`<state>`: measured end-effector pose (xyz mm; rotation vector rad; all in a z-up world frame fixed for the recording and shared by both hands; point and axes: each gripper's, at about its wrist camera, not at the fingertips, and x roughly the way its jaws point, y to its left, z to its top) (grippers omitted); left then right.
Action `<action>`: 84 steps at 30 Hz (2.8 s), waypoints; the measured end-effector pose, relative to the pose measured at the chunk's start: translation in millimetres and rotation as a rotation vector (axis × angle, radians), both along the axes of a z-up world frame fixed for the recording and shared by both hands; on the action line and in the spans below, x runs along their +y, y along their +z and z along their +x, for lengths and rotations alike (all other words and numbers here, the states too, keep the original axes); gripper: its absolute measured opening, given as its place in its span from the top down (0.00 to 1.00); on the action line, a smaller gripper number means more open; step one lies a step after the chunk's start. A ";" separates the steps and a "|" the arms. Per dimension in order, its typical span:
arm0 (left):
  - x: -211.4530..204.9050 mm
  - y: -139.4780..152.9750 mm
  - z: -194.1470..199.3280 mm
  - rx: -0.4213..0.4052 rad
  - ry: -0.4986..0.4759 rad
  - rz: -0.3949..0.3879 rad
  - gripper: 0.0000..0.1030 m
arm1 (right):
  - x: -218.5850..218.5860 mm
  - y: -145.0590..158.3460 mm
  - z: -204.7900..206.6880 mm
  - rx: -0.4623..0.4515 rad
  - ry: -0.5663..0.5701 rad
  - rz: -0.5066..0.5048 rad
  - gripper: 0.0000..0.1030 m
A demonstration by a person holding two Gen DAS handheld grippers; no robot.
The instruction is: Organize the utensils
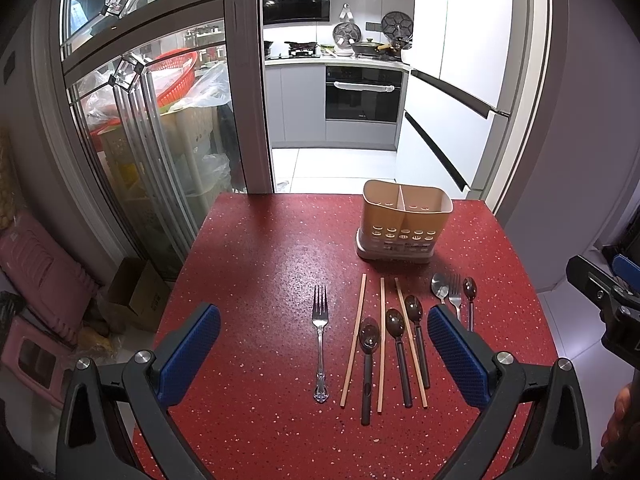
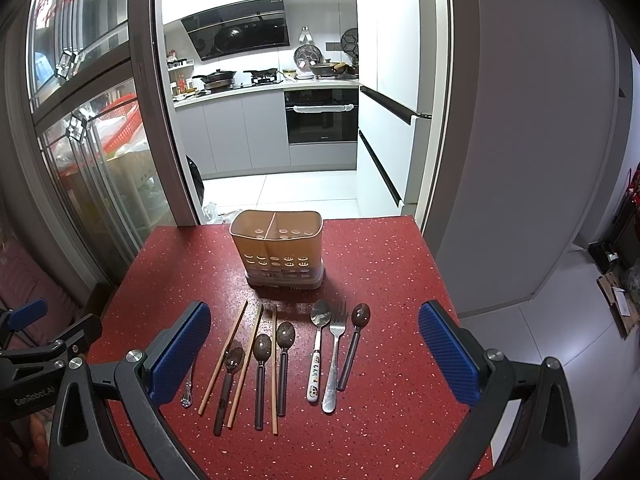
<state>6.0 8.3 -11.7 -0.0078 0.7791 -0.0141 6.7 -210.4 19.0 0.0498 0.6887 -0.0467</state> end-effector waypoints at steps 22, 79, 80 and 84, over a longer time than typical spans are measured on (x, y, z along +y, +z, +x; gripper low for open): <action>1.3 2.9 0.9 0.002 -0.003 -0.006 0.00 | -3.0 -2.3 -1.6 0.008 -0.007 -0.001 0.00; 38.6 -133.8 89.1 0.359 -0.066 0.004 0.00 | -29.3 -121.3 62.9 0.519 -0.054 0.169 0.00; 37.8 -139.6 92.9 0.371 -0.062 0.003 0.00 | -32.8 -128.9 68.7 0.540 -0.061 0.169 0.00; 36.2 -163.0 107.1 0.427 -0.029 -0.029 0.00 | -45.2 -155.6 91.8 0.612 -0.073 0.184 0.00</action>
